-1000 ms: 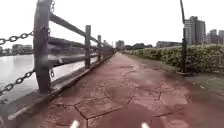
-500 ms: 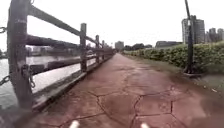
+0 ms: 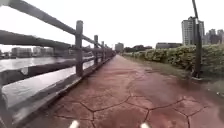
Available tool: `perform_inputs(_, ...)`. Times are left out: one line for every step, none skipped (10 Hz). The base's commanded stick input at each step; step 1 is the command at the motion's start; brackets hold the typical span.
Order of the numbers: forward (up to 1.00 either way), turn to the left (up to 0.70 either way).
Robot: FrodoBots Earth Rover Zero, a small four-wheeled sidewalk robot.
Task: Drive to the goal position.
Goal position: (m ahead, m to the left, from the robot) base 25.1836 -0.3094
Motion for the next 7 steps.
perform_inputs(0.70,0.00)
perform_inputs(0.70,0.00)
perform_inputs(0.70,0.00)
perform_inputs(0.70,0.00)
perform_inputs(0.70,0.00)
perform_inputs(0.70,0.00)
perform_inputs(0.70,0.00)
